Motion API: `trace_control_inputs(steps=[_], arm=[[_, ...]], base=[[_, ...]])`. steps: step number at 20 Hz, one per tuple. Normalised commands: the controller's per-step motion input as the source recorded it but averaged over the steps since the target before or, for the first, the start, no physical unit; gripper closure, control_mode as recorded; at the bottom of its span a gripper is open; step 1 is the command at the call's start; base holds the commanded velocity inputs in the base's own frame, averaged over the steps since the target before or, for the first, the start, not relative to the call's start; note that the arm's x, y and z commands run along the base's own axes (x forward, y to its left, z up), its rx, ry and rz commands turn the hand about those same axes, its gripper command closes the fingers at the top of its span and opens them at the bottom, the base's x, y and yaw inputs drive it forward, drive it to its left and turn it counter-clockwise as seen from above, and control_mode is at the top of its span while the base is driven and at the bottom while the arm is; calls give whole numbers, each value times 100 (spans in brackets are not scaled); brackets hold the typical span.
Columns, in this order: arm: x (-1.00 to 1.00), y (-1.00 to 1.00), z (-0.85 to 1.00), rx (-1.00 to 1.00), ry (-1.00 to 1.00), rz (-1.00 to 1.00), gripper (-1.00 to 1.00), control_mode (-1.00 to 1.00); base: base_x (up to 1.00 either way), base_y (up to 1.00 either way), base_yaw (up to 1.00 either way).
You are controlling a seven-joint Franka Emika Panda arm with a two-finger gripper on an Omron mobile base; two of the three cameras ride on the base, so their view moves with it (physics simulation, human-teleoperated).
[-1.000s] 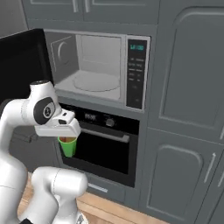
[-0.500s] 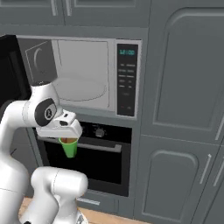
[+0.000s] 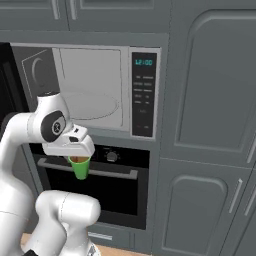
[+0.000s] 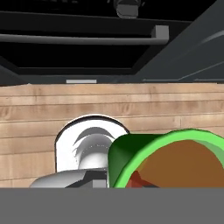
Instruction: Place the microwavable item in the microwave. Then, close the microwave door and press the start button.
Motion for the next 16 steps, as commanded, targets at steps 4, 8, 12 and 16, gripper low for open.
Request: trace_control_inputs(steps=[4,8,12,16], arm=[[0,0,0,0,0,0,100,100],[0,0,0,0,0,0,100,100],[0,0,0,0,0,0,100,100],[0,0,6,-1,-11,23,100,-100]], base=[[3,0,0],[0,0,0],[2,0,0],[0,0,0]])
